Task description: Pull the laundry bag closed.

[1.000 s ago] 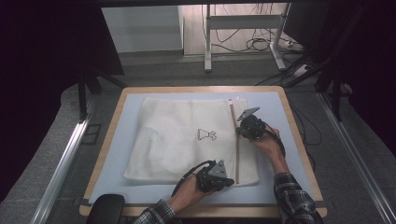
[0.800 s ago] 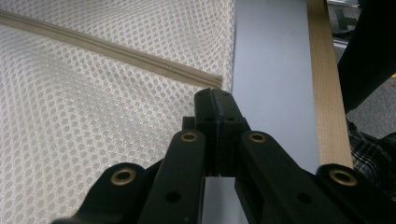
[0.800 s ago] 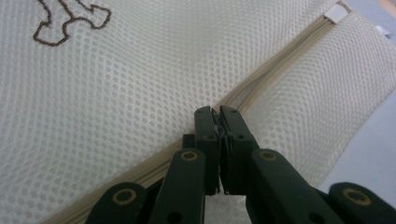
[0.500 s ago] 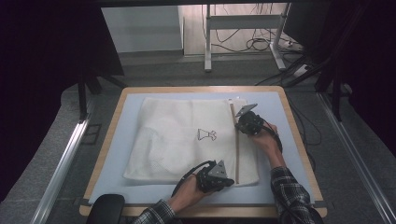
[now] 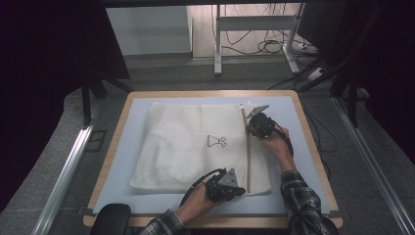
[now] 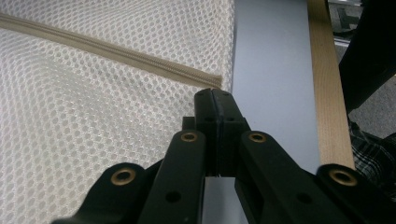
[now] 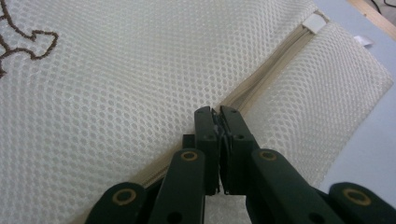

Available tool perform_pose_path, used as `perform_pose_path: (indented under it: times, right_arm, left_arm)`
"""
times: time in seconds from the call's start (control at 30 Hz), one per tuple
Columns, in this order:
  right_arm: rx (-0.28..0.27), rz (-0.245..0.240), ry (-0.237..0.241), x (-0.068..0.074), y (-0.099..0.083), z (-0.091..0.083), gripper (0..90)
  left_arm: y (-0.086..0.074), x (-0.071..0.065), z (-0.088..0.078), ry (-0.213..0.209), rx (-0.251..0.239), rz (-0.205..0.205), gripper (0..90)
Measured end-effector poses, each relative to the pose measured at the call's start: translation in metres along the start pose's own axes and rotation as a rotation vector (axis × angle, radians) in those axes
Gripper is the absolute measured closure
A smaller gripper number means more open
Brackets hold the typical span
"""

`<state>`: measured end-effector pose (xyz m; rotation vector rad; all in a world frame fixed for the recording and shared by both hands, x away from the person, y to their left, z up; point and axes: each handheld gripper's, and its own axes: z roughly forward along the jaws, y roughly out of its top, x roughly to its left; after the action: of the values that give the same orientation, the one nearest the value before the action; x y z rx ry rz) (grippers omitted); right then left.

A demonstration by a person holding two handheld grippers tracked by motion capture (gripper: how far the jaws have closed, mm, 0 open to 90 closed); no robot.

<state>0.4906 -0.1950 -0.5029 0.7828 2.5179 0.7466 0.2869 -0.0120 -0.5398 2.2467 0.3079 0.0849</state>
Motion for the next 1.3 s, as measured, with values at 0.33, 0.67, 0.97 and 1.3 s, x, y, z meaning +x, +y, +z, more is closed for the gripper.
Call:
perform_pose_path:
  times: [0.33, 0.67, 0.97, 1.3]
  right_arm:
    - [-0.002, 0.025, -0.026, -0.005, 0.004, 0.006, 86.5]
    - [-0.009, 0.035, -0.042, -0.011, 0.008, 0.012, 86.4]
    - [-0.014, 0.064, -0.058, -0.019, 0.013, 0.018, 86.5]
    - [0.001, 0.067, -0.068, -0.028, 0.023, 0.027, 86.5]
  left_arm:
    - [0.0, 0.0, 0.0, 0.001, 0.0, 0.0, 90.0]
    - [0.0, 0.0, 0.0, 0.001, 0.0, 0.0, 90.0]
    - [0.0, -0.001, 0.0, 0.006, -0.001, 0.005, 90.0]
    - [0.0, -0.001, 0.0, 0.007, -0.001, 0.006, 90.0]
